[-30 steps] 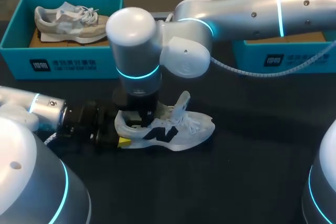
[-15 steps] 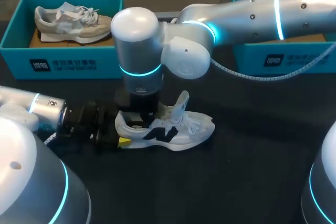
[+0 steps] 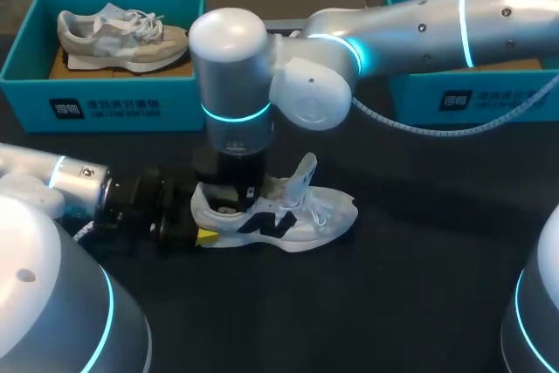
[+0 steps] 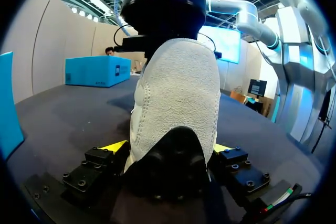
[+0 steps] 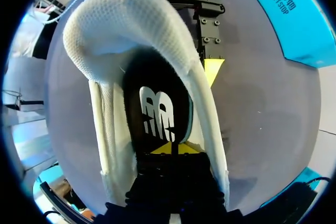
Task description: Take the shoe out of the shoebox, open the shoe tongue, remove and reinsert the insole, then place the shoe into the shoebox
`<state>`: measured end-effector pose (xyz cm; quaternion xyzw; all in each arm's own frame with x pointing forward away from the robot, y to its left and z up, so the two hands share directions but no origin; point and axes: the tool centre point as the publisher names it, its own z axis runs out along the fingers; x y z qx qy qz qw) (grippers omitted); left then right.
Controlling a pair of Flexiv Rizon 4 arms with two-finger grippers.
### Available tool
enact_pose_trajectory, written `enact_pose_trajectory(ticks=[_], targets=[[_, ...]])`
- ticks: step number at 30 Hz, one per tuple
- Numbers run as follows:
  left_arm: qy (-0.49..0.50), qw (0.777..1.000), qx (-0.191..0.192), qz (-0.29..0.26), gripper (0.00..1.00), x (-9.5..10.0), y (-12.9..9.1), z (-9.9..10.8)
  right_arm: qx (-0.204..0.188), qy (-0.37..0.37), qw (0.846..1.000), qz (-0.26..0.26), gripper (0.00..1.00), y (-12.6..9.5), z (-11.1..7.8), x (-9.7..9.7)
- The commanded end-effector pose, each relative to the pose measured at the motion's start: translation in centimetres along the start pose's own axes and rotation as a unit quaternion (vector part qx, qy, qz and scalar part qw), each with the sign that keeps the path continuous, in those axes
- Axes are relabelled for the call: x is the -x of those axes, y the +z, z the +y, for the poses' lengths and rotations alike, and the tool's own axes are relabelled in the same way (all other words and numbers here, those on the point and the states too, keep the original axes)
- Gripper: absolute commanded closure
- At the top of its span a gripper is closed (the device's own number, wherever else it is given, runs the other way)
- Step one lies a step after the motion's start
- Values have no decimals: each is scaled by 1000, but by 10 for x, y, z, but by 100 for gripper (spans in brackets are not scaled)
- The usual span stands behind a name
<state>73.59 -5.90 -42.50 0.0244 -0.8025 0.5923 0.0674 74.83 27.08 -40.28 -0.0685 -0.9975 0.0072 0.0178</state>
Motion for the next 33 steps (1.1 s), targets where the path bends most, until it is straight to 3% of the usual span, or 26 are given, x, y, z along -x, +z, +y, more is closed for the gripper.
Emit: enact_pose_trajectory(ticks=[1, 6, 23, 33], targets=[[-1, 1000, 1, -1, 100, 2, 1, 2, 14, 4, 1000, -10, 100, -16, -9, -4], [-1, 1000, 1, -1, 100, 2, 1, 2, 22, 2, 1000, -22, 100, -38, -12, -4], [-1, 1000, 1, -1, 100, 2, 1, 2, 20, 13, 998, -54, 100, -73, -32, 3], [-1, 1000, 1, -1, 100, 2, 1, 2, 42, -22, 998, -46, 100, -86, -12, 4]])
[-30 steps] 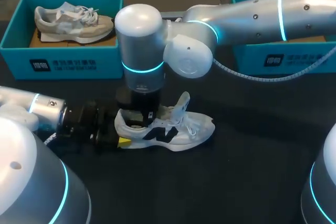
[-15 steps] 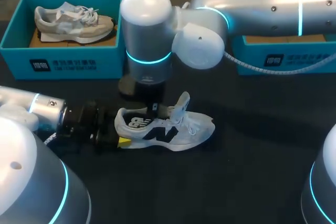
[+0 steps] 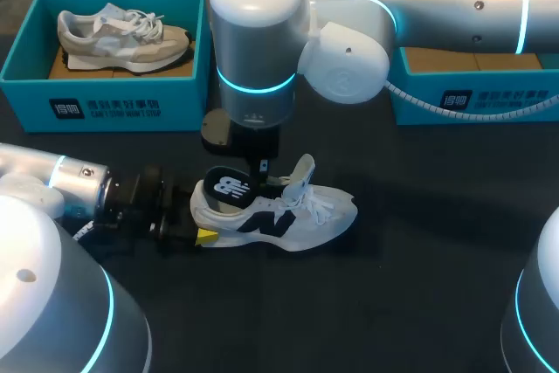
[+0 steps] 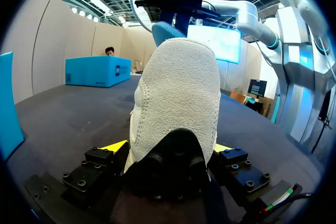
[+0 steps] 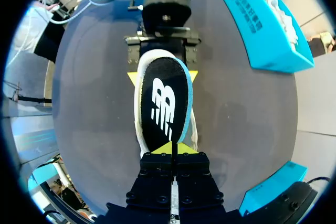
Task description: Take the shoe out of the shoebox, open the shoe tongue, remove and reinsert the insole, then place the shoe into the shoebox
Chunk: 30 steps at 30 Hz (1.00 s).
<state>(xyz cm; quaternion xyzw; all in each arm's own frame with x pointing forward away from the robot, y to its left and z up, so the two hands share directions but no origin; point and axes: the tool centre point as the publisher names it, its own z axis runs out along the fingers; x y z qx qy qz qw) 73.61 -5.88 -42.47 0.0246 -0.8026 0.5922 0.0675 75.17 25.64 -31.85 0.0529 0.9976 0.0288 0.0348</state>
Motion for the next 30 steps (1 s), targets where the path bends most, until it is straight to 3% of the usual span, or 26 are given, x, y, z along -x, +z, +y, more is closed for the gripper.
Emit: enact_pose_trajectory(ticks=[1, 12, 23, 27, 29, 30], targets=[[-1, 1000, 1, -1, 100, 2, 1, 3, 3, -8, 1000, 5, 100, -2, 4, 2], [-1, 1000, 1, -1, 100, 2, 1, 3, 25, -64, 997, 40, 100, -12, 26, -1], [-1, 1000, 1, -1, 100, 2, 1, 3, 35, -88, 994, 52, 100, -7, 49, -8], [-1, 1000, 1, -1, 100, 2, 1, 3, 32, -83, 994, 63, 100, -6, 49, -10], [-1, 1000, 1, -1, 100, 2, 1, 3, 31, -82, 994, 66, 87, -6, 48, -11], [-1, 1000, 1, -1, 100, 2, 1, 3, 32, -81, 994, 68, 71, -7, 48, -11]])
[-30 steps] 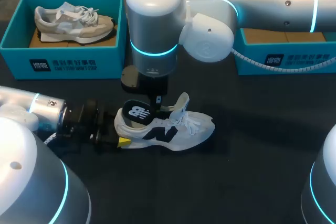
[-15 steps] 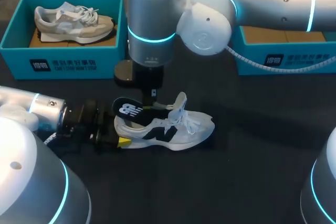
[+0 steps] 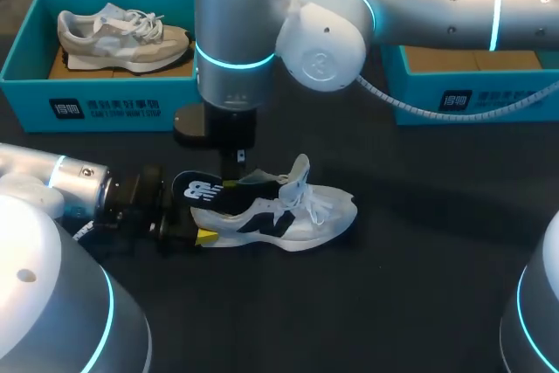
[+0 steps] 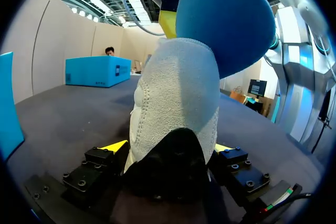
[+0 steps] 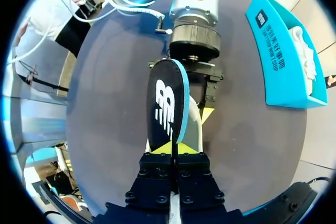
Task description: Take the shoe out of the shoebox, open the shoe tongue, remove and reinsert the insole, then place the shoe into the shoebox
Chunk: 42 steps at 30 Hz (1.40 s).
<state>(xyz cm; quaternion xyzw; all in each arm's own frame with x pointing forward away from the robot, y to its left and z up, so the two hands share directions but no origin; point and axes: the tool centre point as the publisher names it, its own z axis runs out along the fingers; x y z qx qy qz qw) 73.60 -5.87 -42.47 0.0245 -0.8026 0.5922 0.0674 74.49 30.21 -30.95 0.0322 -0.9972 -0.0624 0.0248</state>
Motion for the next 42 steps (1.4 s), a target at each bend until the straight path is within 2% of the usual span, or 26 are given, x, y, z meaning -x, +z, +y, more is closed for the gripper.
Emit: enact_pose_trajectory(ticks=[1, 3, 4, 9, 12, 17, 22, 24, 26, 29, 36, 37, 42], targets=[[-1, 1000, 1, -1, 100, 2, 1, 3, -1, 2, 1000, 6, 60, 0, 2, 0], [-1, 1000, 1, -1, 100, 2, 1, 3, 3, 8, 1000, 11, 7, -2, 0, 1], [-1, 1000, 1, -1, 100, 2, 1, 3, 3, 12, 1000, 14, 0, -3, -1, 1], [-1, 1000, 1, -1, 100, 2, 1, 3, 27, 39, 998, 42, 0, -5, -3, 3], [-1, 1000, 1, -1, 100, 2, 1, 3, 45, 67, 994, 78, 0, -5, -7, 5], [-1, 1000, 1, -1, 100, 2, 1, 3, 86, 106, 981, 141, 0, -5, -12, 6], [-1, 1000, 1, -1, 100, 2, 1, 3, 102, 123, 971, 177, 0, -10, -16, 4], [-1, 1000, 1, -1, 100, 2, 1, 3, 122, 132, 965, 191, 0, -12, -15, 3], [-1, 1000, 1, -1, 100, 2, 1, 3, 120, 131, 965, 193, 0, -13, -14, 2], [-1, 1000, 1, -1, 100, 2, 1, 3, 144, 133, 959, 207, 0, -11, -8, 1], [-1, 1000, 1, -1, 100, 2, 1, 3, 159, 135, 954, 217, 0, -3, 2, -7], [-1, 1000, 1, -1, 100, 2, 1, 3, 160, 135, 953, 220, 4, -1, 4, -9], [-1, 1000, 1, -1, 100, 2, 1, 3, 168, 134, 950, 227, 0, 3, 5, -13]])
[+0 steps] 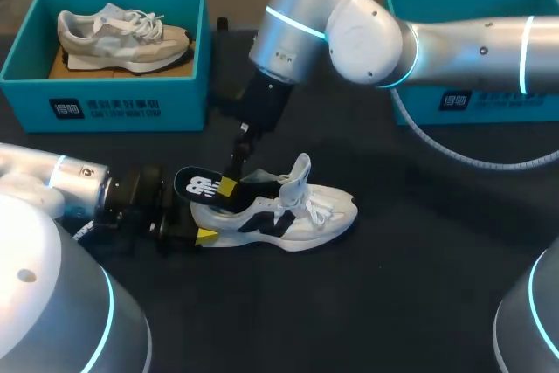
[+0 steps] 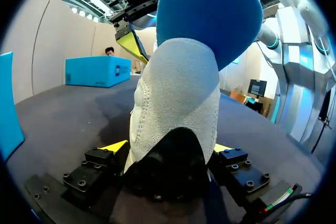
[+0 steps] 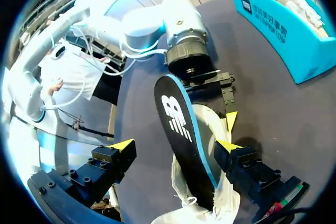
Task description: Take the shoe out of the shoebox, open the shoe tongue, remove and reinsert the insole, then place the shoe into the shoebox
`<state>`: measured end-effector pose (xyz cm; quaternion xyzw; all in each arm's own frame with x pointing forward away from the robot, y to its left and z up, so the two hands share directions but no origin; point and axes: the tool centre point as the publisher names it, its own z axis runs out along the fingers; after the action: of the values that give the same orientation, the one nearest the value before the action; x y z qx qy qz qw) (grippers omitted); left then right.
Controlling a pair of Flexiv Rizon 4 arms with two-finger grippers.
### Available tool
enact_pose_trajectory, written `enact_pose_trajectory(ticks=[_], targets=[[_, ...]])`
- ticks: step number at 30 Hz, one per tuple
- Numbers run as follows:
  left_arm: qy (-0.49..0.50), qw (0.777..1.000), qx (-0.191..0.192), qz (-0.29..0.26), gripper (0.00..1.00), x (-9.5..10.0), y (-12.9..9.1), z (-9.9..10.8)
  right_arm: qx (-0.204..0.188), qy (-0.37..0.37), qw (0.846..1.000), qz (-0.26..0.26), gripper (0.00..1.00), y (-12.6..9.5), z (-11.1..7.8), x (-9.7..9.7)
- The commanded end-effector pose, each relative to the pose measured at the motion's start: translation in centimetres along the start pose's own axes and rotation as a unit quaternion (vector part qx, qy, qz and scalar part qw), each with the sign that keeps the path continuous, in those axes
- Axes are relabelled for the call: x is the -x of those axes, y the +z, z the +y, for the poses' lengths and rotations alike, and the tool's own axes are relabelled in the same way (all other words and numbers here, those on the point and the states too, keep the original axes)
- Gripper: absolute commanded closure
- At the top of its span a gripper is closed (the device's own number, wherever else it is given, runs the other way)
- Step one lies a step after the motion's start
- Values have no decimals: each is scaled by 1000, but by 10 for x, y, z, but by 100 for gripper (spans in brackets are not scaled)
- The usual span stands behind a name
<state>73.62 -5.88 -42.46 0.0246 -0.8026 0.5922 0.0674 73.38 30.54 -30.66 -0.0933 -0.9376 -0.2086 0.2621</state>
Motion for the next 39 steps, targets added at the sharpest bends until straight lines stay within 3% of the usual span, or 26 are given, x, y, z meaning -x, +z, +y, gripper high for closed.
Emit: enact_pose_trajectory(ticks=[1, 3, 4, 5, 6, 9, 11, 15, 27, 33, 34, 35, 36, 39], targets=[[-1, 1000, 1, -1, 100, 2, 1, 3, 7, -2, 1000, 3, 0, 6, -2, 1], [-1, 1000, 1, -1, 100, 2, 1, 3, 7, -3, 1000, 4, 5, 8, -1, 1], [-1, 1000, 1, -1, 100, 2, 1, 3, 6, -4, 1000, 6, 14, 9, -1, 1], [-1, 1000, 1, -1, 100, 2, 1, 3, 6, -5, 1000, 9, 36, 10, 0, 1], [-1, 1000, 1, -1, 100, 2, 1, 3, 6, -6, 1000, 11, 40, 11, 0, 1], [-1, 1000, 1, -1, 100, 2, 1, 3, 6, -10, 1000, 20, 40, 15, 0, 1], [-1, 1000, 1, -1, 100, 2, 1, 3, 4, -13, 1000, 28, 50, 18, 0, 1], [-1, 1000, 1, -1, 100, 2, 1, 3, 4, -17, 999, 41, 47, 23, 1, 4], [-1, 1000, 1, -1, 100, 2, 1, 3, 4, -22, 998, 52, 57, 26, 0, 10], [-1, 1000, 1, -1, 100, 2, 1, 3, 5, -28, 998, 57, 75, 27, 2, 11], [-1, 1000, 1, -1, 100, 2, 1, 3, 5, -28, 998, 57, 82, 27, 2, 11], [-1, 1000, 1, -1, 100, 2, 1, 3, 5, -29, 998, 58, 96, 27, 3, 11], [-1, 1000, 1, -1, 100, 2, 1, 3, 5, -30, 998, 58, 100, 27, 3, 12], [-1, 1000, 1, -1, 100, 2, 1, 3, 7, -35, 998, 56, 100, 24, 6, 11]])
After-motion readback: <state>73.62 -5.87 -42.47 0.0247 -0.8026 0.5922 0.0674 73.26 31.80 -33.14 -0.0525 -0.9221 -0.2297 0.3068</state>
